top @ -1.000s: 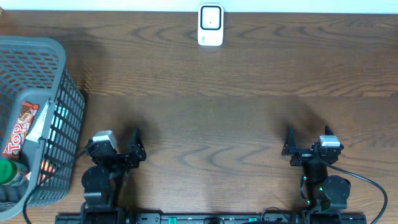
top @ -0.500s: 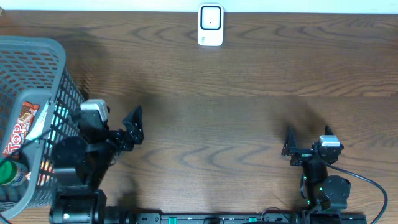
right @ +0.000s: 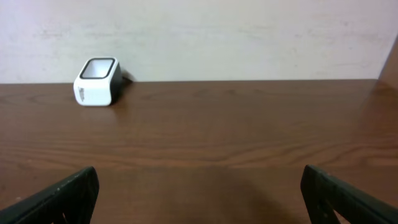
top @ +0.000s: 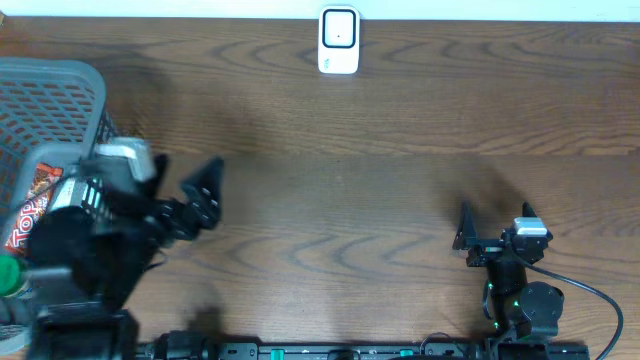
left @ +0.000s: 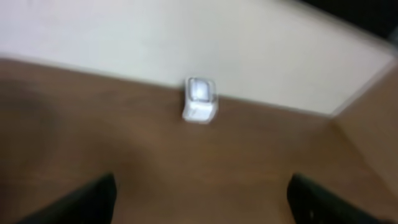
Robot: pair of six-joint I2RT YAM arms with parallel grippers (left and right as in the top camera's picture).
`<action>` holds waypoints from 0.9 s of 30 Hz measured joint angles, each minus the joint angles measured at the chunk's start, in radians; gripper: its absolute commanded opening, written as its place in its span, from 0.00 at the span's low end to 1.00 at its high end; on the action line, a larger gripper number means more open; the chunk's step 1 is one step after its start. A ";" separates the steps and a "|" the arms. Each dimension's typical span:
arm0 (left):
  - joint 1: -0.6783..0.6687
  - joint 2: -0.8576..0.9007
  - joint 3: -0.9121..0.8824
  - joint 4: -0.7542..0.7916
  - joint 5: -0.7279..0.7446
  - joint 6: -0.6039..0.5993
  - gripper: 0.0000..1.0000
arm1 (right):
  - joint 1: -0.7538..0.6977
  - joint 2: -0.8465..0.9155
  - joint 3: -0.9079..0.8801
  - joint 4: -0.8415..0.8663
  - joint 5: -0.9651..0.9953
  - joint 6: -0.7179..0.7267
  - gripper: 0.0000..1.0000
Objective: Scan the item barcode
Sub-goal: 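Move the left gripper over the basket and lower it inside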
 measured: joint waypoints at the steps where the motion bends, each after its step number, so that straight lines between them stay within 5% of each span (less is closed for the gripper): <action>1: 0.006 0.030 0.082 -0.069 -0.048 -0.006 0.88 | 0.000 0.000 0.000 0.000 0.000 0.000 0.99; 11: 0.069 0.234 0.683 -0.607 -0.600 -0.104 0.88 | 0.000 0.000 0.000 -0.001 0.000 0.000 0.99; 18: 0.096 0.229 0.670 -0.763 -0.899 -0.206 0.88 | 0.000 0.000 0.000 -0.001 0.000 0.000 0.99; 27: 0.198 0.285 0.640 -0.721 -1.007 -0.235 0.88 | 0.000 0.000 0.000 -0.001 0.000 0.000 0.99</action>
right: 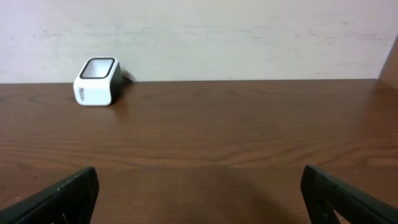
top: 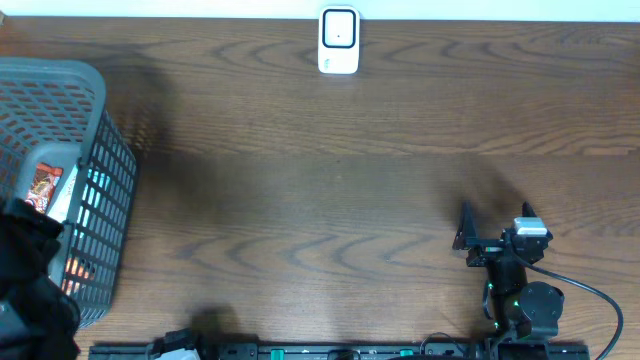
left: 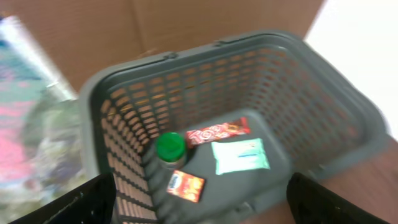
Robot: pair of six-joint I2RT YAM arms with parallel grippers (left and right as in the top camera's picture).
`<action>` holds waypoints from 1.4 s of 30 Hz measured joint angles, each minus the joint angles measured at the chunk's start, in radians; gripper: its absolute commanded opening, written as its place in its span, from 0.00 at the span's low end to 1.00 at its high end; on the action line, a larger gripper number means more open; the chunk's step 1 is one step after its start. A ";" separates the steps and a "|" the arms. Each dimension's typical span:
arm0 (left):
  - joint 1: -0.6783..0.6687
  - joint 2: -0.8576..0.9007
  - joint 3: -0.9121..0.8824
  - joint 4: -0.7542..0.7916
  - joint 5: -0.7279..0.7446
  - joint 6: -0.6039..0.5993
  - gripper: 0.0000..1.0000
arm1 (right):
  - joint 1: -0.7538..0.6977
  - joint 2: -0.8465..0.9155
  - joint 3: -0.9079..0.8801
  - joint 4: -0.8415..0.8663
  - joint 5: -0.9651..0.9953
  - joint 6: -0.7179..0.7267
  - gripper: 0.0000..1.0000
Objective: Scan the item barcode
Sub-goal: 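Move the left gripper over the basket and lower it inside, then grasp the green-lidded jar by its lid with the left gripper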
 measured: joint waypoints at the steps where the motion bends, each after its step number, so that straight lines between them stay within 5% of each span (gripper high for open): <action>1: 0.025 0.013 0.000 0.000 -0.002 0.004 0.88 | 0.000 0.000 0.000 0.000 0.000 0.000 0.99; 5: 0.160 0.097 0.000 -0.001 0.050 0.029 0.88 | 0.000 0.000 0.000 0.000 0.000 0.000 0.99; 14: 0.604 0.397 -0.002 -0.009 0.426 0.017 0.88 | 0.000 0.000 0.000 0.000 0.000 0.000 0.99; 19: 0.714 0.483 -0.006 0.010 0.498 -0.025 0.88 | 0.000 0.000 0.000 0.000 0.000 0.000 0.99; 28: 0.747 0.544 -0.218 0.233 0.504 -0.021 0.88 | 0.000 0.000 0.000 0.000 0.000 0.000 0.99; 42: 0.752 0.549 -0.491 0.537 0.591 0.378 0.88 | 0.000 0.000 0.000 0.000 0.000 0.000 0.99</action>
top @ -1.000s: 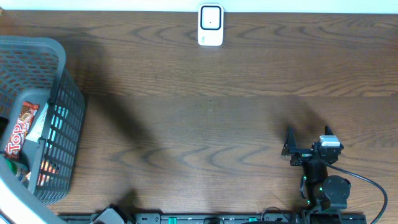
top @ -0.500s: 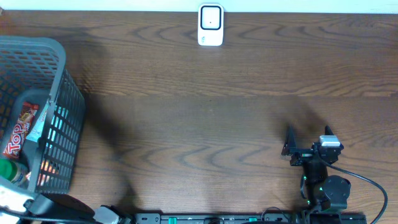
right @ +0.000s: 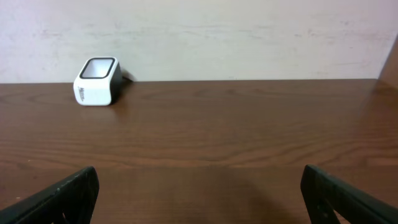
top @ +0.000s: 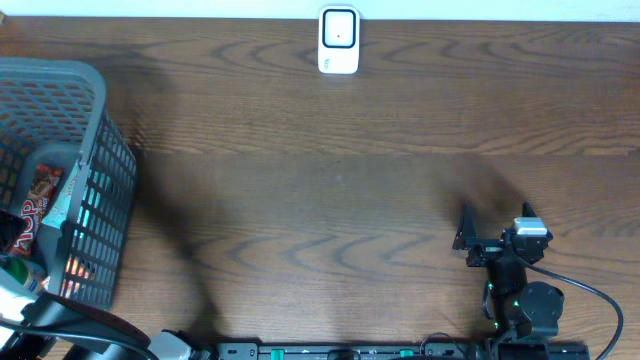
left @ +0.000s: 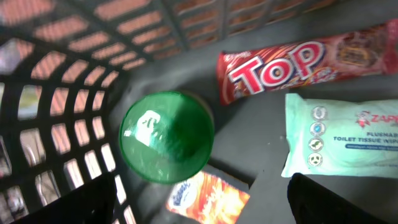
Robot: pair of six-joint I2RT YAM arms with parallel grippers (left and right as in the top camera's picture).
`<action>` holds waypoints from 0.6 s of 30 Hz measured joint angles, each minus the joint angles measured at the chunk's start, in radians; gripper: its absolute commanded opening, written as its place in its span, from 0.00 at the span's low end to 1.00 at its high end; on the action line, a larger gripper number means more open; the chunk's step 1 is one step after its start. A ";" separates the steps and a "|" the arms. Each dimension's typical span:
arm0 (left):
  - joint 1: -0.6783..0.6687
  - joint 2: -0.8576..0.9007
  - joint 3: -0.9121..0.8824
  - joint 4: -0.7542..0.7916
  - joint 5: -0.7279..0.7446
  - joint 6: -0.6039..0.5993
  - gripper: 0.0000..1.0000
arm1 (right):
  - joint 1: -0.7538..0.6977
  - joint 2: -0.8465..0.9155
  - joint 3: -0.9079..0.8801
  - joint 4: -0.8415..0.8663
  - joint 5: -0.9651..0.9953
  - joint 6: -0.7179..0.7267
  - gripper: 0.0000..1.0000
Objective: Scan the item barcode
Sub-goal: 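Grasp the green-lidded jar by its lid with the left gripper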
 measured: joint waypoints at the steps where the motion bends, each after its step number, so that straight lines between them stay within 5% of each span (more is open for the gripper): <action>1: 0.003 0.000 0.000 0.006 0.003 0.014 0.88 | 0.000 0.000 0.000 0.000 0.000 0.000 0.99; 18: 0.169 0.053 -0.007 0.051 0.057 0.070 0.89 | 0.000 0.000 0.000 0.000 0.000 0.000 0.99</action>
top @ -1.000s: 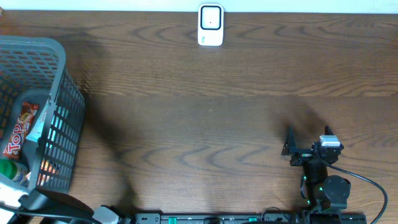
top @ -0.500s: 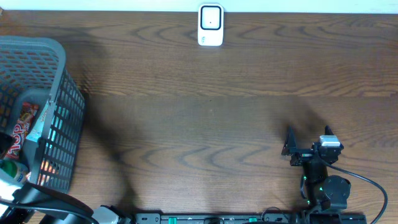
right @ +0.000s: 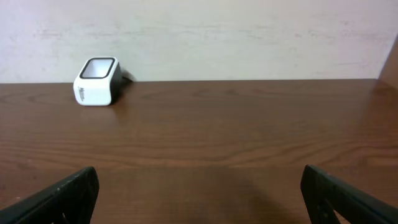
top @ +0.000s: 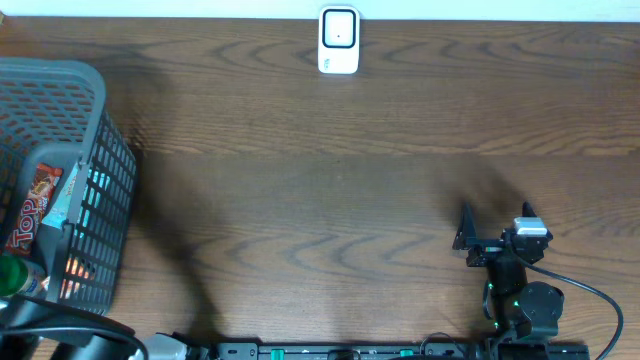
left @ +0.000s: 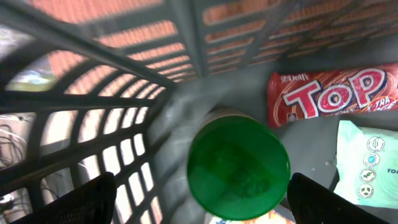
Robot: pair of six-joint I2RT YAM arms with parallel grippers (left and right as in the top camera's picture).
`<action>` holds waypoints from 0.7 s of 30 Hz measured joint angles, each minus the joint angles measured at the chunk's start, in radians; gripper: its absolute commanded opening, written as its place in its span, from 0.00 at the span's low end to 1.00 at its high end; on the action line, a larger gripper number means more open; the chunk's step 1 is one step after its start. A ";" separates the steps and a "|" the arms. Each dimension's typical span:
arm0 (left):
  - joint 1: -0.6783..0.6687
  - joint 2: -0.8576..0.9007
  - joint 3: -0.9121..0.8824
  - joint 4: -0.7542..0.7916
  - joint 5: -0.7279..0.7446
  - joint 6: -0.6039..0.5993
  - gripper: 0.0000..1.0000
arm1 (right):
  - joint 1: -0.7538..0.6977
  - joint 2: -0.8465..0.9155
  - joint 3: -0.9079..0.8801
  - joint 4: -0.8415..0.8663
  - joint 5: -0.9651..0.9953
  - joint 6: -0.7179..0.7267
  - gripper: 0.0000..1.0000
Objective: Scan the item barcode
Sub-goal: 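Grasp the green-lidded jar by its lid with the left gripper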
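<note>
A grey basket (top: 100, 170) stands at the table's left edge. It holds a bottle with a green lid (left: 238, 165), a red TOP bar (left: 336, 93), a pale green tissue pack (left: 370, 162) and a small orange packet (left: 249, 219). My left gripper (left: 202, 199) is open, low inside the basket, with the green lid just ahead of its two fingers. The white scanner (top: 339, 41) sits at the table's far edge and also shows as the scanner (right: 97, 81) in the right wrist view. My right gripper (top: 495, 218) rests open at the front right, holding nothing.
The basket wall (left: 124, 143) rises close on the left of the left gripper. A pale wall (right: 199, 37) runs behind the scanner. Bare brown tabletop (top: 330, 200) lies between the basket, the scanner and the right arm.
The left gripper has shifted and come nearer to the bottle. The green lid now looks larger and sits between the fingers instead of left of centre. The right arm has not moved.
The left gripper was open over the table beside the basket, facing the scanner. Then it hung high above the basket, looking down into it. Then it was close over the items inside, and now it is over the green lid. The right arm stayed still.
</note>
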 measured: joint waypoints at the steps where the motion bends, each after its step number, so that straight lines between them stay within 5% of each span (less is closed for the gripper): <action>1: 0.000 0.010 -0.001 0.002 0.003 0.000 0.88 | 0.000 0.000 0.000 0.000 0.000 0.000 0.99; 21: 0.000 0.158 -0.001 0.047 0.100 -0.003 0.88 | 0.000 0.000 0.000 0.000 0.000 0.000 0.99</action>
